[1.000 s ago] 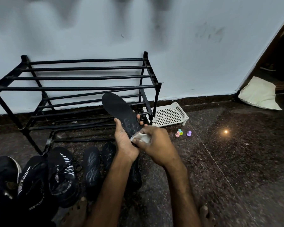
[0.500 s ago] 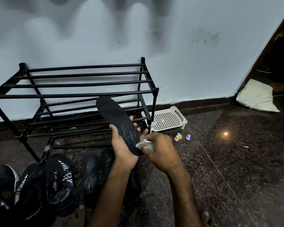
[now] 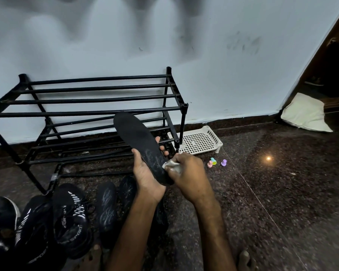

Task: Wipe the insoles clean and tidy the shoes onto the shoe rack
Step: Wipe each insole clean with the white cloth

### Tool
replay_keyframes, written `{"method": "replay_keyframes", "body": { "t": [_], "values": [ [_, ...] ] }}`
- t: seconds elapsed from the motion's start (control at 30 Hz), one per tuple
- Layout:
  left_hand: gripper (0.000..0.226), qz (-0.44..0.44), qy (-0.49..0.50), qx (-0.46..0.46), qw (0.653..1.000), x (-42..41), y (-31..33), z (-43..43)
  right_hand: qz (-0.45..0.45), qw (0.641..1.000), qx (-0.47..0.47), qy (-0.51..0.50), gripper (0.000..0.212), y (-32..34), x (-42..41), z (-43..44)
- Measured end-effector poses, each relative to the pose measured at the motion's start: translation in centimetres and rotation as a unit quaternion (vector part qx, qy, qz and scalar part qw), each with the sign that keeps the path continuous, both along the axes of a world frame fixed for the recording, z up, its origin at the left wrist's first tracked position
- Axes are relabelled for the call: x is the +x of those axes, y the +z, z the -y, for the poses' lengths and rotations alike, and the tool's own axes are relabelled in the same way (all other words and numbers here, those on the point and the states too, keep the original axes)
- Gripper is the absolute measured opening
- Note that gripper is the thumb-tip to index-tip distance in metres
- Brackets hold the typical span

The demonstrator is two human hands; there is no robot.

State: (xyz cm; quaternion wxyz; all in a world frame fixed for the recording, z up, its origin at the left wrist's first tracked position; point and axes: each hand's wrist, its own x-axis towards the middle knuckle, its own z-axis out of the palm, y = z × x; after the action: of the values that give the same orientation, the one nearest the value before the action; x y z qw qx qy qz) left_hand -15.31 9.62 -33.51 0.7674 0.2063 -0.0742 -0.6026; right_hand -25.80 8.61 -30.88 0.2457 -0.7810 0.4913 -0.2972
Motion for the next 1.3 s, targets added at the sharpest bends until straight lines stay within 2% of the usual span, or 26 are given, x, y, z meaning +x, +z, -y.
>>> {"method": "replay_keyframes", "body": {
  "t": [0.13,0.2,0.33,0.37,0.5,0.67,0.77,0.83,0.97,1.07,1.17,1.23,1.3],
  "values": [
    [0.077,-0.002,0.000,0.002,1.000,-0.1,-0.3,0.2,0.007,0.996,0.053,0.074,0.008,0.6,-0.6,-0.6],
    [0.078,-0.011,-0.004,0.009,1.000,-0.3,-0.2,0.2,0.036,0.994,0.036,0.093,0.006,0.9,0.1,-0.9],
    [0.077,-0.006,-0.012,-0.012,1.000,0.2,-0.1,0.1,0.005,0.999,-0.032,-0.015,0.013,-0.2,0.0,0.2],
    [0.077,-0.006,-0.014,-0.020,1.000,0.3,-0.2,0.2,-0.006,0.999,-0.030,-0.013,0.013,-0.4,-0.4,0.3],
    [0.078,-0.015,-0.014,-0.014,1.000,0.1,-0.7,0.4,0.012,0.995,0.024,0.099,0.008,0.4,-0.1,-0.4],
    [0.079,-0.007,-0.014,-0.014,1.000,0.3,-0.5,0.3,-0.003,1.000,-0.020,0.010,0.010,-0.3,0.0,0.3],
    [0.080,-0.011,-0.013,-0.010,1.000,0.3,-0.8,0.5,-0.026,0.997,0.051,0.057,0.013,0.1,-0.9,0.0],
    [0.081,-0.019,-0.013,0.000,1.000,-0.1,-0.8,0.5,-0.001,0.992,0.081,0.101,0.012,0.5,-0.7,-0.4],
    [0.079,-0.020,-0.013,-0.006,1.000,-0.2,-0.5,0.5,0.017,0.999,-0.007,0.029,0.011,-0.2,-0.3,0.2],
    [0.080,-0.013,-0.010,-0.009,1.000,0.4,-0.5,0.7,-0.018,0.999,0.006,0.041,0.014,-0.3,-1.1,0.2],
    [0.076,-0.018,-0.021,0.011,1.000,-0.1,-0.3,0.6,0.033,0.995,0.023,0.096,0.011,0.4,-0.5,-0.4],
    [0.073,-0.024,-0.034,0.014,0.999,-0.7,0.1,0.4,0.063,0.996,-0.005,0.061,0.012,0.3,-0.1,-0.2],
    [0.074,-0.014,-0.030,0.010,0.999,-0.5,0.3,0.3,0.049,0.998,-0.030,0.010,0.012,-0.1,-0.3,0.2]
  ]
}}
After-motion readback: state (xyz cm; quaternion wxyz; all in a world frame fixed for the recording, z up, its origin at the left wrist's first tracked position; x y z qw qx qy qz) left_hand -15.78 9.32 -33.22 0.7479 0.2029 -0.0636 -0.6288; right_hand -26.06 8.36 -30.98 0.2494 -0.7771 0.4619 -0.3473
